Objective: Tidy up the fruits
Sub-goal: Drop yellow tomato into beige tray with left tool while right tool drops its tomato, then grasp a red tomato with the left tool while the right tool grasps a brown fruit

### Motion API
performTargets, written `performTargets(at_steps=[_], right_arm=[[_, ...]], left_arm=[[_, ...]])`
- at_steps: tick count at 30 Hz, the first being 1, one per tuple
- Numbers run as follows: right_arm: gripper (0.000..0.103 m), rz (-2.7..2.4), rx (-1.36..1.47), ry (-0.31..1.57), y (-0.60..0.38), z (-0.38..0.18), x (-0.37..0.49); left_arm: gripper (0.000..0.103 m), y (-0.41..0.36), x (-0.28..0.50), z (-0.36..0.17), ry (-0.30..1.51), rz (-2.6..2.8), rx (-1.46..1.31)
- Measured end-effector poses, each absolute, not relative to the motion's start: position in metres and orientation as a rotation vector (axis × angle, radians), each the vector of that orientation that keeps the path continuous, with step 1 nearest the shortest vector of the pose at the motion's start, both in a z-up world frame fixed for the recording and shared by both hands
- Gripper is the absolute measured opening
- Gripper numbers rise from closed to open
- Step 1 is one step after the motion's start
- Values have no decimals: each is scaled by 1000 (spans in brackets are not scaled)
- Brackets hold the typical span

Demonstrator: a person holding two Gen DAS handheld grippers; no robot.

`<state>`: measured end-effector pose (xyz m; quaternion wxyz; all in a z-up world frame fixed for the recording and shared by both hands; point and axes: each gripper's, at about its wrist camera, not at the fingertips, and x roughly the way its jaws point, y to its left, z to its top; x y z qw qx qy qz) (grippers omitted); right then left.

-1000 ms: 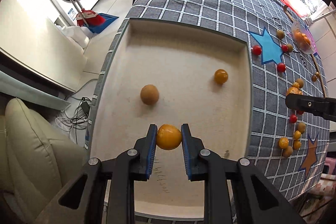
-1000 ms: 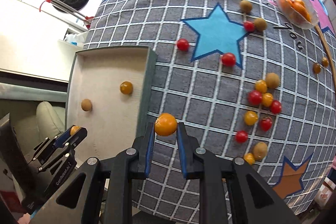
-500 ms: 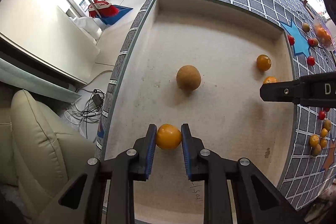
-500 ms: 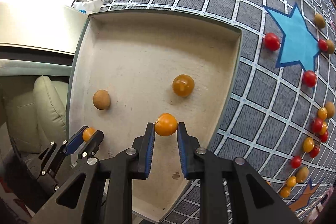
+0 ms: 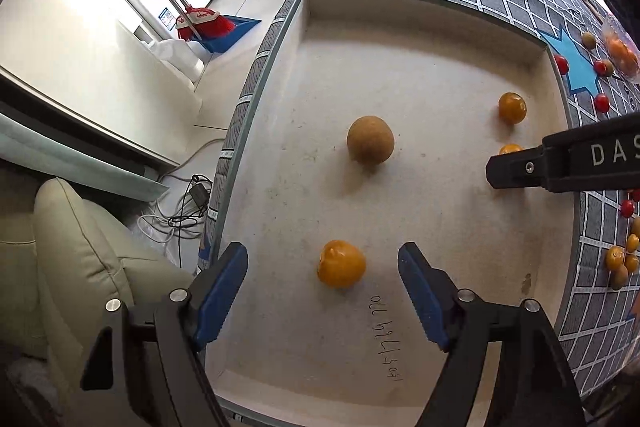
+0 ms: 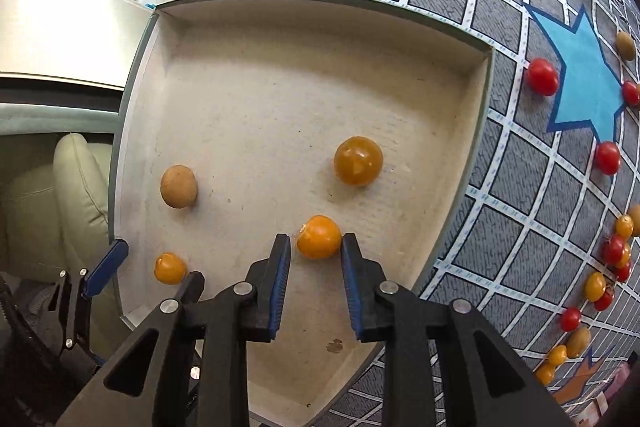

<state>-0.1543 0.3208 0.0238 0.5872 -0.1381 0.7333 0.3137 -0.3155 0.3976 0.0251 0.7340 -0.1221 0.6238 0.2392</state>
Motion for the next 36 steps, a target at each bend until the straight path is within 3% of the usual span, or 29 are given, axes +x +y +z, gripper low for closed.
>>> performTargets(at_steps=[1, 3, 6, 21, 36], right_arm=[[45, 724, -320, 1704, 323, 24, -153], [67, 724, -289, 1692, 320, 29, -146], [82, 749, -212, 1686, 320, 39, -143], [82, 576, -66, 1574, 220, 84, -101], [82, 294, 66, 1632, 65, 55, -91]], left_arm=[[79, 398, -316, 25, 1375, 526, -270], [79, 398, -318, 27, 1378, 525, -274], [79, 399, -320, 29, 1387, 519, -264], [79, 365, -265, 69, 1339, 386, -162], [79, 275, -167, 82, 1357, 131, -81]])
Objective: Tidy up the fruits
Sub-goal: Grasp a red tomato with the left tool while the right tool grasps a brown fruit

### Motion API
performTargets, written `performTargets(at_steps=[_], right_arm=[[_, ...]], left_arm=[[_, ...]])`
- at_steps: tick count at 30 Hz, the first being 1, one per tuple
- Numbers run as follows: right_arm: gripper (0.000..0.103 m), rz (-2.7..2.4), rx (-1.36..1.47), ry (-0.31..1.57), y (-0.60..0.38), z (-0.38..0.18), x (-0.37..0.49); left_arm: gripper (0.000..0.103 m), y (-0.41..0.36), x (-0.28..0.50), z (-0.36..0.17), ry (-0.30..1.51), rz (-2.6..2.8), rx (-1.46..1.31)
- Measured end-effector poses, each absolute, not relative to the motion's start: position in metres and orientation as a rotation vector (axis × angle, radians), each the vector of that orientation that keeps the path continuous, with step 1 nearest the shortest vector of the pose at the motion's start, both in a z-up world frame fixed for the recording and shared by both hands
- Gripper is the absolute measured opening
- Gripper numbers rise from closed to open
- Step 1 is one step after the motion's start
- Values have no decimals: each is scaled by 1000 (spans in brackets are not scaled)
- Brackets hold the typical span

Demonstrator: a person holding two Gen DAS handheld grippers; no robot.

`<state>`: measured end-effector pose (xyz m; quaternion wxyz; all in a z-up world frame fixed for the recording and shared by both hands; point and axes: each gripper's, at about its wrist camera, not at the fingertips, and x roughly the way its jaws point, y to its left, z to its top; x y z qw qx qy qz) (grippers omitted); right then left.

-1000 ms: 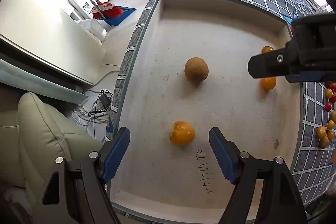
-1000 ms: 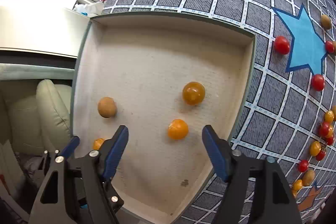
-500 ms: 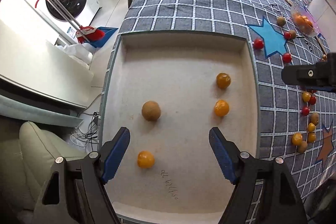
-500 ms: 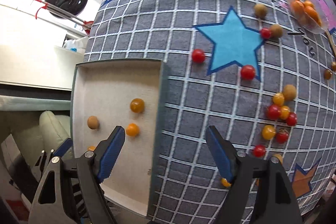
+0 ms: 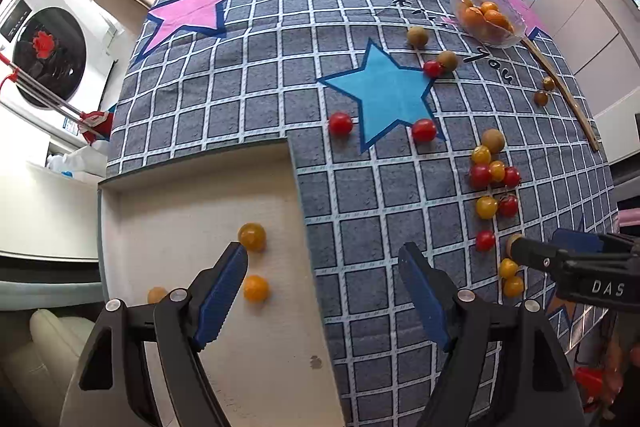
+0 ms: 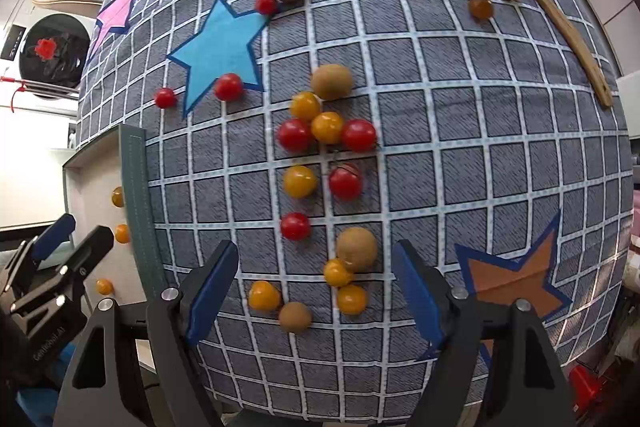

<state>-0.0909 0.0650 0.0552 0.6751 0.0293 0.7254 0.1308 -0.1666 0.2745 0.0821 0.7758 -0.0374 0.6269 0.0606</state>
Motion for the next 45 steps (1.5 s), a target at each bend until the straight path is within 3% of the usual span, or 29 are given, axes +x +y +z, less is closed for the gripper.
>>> performTargets(at_steps=[15, 20, 28, 32, 35, 37, 42, 45], right_arm=[[81, 303, 74, 1671, 44, 29, -104], [67, 313, 50, 1671, 46, 22, -103], [64, 343, 3, 1655, 48, 17, -98], [54, 347, -47, 1640, 62, 15, -97], [45, 348, -62, 1632, 66, 15, -102], [41, 341, -58, 1631, 73, 16, -108], [29, 339, -40, 1636, 72, 15, -106], [29, 345, -9, 1645, 62, 15, -100]], left_arm=[[79, 222, -87, 30, 1383, 73, -9], [79, 217, -72, 15, 1388, 83, 15], [79, 210, -59, 3, 1393, 81, 26], [78, 206, -53, 2, 1389, 92, 22], [61, 204, -50, 4, 1382, 79, -2], [58, 201, -50, 4, 1378, 86, 4], [27, 199, -54, 10, 1367, 71, -16], [25, 197, -60, 14, 1370, 53, -27]])
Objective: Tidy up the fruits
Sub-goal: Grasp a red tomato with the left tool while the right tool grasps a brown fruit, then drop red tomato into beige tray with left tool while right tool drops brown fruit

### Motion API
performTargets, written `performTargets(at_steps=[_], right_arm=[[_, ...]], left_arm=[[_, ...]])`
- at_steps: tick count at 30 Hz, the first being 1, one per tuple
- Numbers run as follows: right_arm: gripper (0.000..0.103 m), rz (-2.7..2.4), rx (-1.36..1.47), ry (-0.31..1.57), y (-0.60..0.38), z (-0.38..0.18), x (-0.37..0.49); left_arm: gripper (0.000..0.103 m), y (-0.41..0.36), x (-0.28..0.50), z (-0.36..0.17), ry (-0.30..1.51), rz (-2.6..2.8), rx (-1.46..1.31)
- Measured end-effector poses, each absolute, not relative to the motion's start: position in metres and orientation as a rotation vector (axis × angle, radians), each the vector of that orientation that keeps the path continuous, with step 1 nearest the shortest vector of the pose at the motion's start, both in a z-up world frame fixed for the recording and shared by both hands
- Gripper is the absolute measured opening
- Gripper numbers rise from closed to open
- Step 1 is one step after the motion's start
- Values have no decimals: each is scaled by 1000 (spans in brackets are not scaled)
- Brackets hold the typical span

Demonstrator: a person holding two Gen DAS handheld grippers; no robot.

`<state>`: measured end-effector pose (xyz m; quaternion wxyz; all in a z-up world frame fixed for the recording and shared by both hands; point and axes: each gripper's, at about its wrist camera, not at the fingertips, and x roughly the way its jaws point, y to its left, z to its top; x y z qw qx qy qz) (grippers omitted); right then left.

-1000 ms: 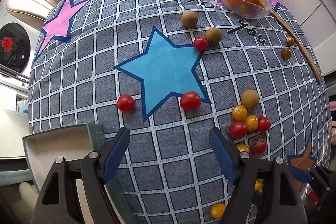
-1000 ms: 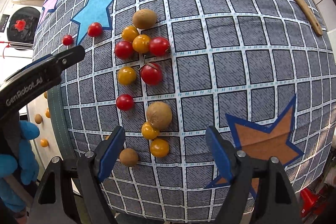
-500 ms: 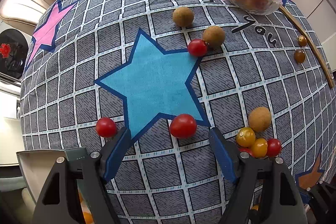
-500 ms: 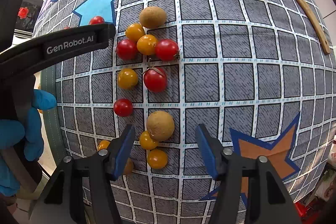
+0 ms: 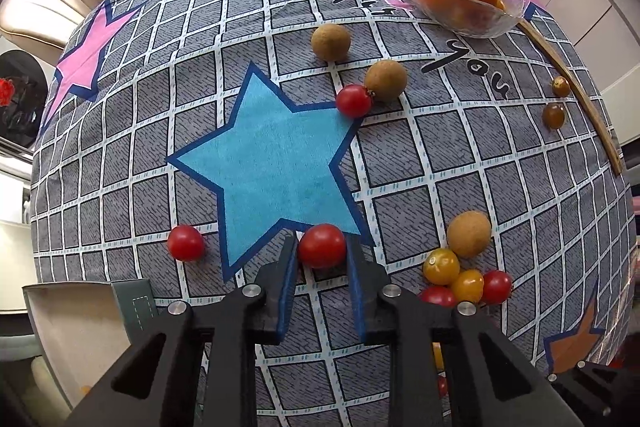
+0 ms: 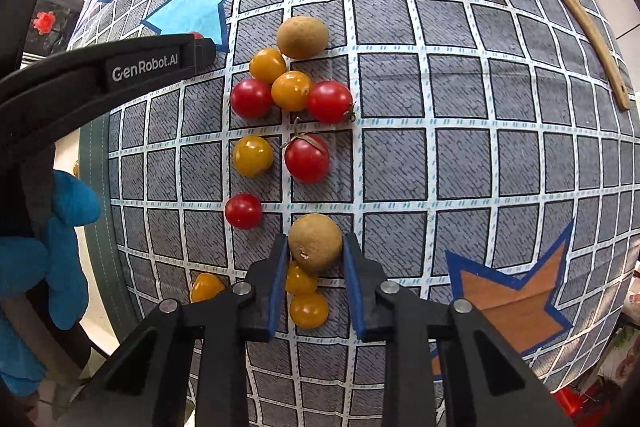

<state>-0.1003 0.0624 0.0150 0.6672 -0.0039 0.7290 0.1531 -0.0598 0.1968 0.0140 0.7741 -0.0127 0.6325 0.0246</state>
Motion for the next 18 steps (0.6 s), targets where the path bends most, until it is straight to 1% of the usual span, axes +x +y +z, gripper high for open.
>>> performTargets(at_steps=[6, 18], right_arm=[[29, 374, 101, 1653, 54, 18, -98], [29, 416, 119, 1631, 62, 38, -99]], left_arm=[[25, 210, -84, 39, 1331, 36, -97], [25, 248, -146, 80, 1276, 82, -185]])
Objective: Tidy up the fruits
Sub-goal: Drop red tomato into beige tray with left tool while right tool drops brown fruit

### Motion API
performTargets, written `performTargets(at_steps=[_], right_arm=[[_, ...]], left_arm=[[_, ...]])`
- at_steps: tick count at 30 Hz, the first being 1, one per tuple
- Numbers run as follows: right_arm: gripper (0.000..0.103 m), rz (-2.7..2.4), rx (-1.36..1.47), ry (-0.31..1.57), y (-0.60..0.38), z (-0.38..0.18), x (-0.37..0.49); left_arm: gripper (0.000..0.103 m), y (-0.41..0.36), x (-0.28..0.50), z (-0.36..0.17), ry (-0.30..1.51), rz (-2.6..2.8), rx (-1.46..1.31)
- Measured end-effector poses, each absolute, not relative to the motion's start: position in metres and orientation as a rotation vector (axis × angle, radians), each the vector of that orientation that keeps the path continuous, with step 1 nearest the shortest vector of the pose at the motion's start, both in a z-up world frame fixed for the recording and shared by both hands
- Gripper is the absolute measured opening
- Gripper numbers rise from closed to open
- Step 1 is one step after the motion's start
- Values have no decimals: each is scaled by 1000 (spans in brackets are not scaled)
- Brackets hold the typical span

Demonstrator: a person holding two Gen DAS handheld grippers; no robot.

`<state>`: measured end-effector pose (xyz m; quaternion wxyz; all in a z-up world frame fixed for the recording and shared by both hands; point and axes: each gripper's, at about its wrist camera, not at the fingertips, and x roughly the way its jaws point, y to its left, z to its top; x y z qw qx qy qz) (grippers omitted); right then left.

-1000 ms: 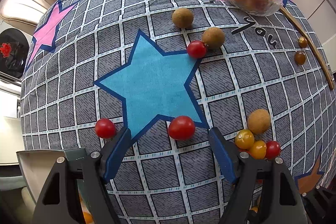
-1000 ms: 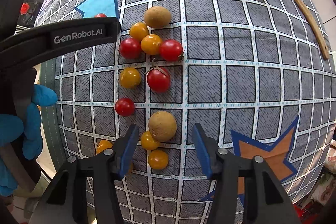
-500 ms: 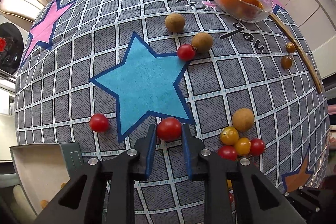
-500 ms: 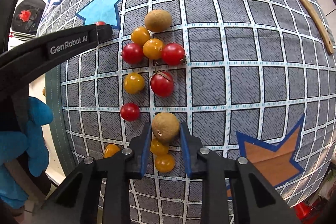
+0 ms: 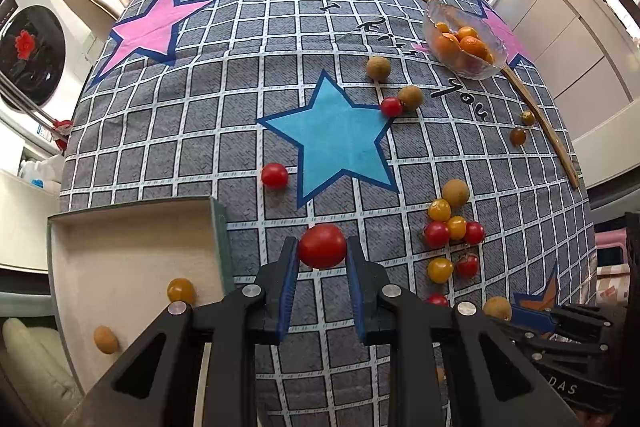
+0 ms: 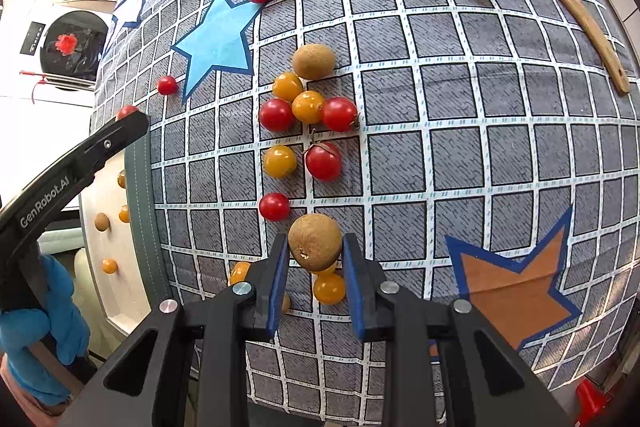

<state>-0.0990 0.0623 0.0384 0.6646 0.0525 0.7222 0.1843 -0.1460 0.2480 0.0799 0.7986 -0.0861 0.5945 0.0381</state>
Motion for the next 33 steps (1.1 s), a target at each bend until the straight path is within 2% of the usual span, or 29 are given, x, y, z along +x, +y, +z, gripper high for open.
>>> performTargets(at_steps=[12, 25, 33], right_arm=[[29, 490, 34, 1622, 91, 62, -109], [29, 682, -121, 1607, 193, 79, -128], [29, 788, -216, 1628, 255, 72, -153]], left_arm=[[25, 292, -202, 93, 1264, 169, -262], [25, 360, -287, 95, 1260, 350, -375], [25, 397, -336, 78, 1284, 479, -458]])
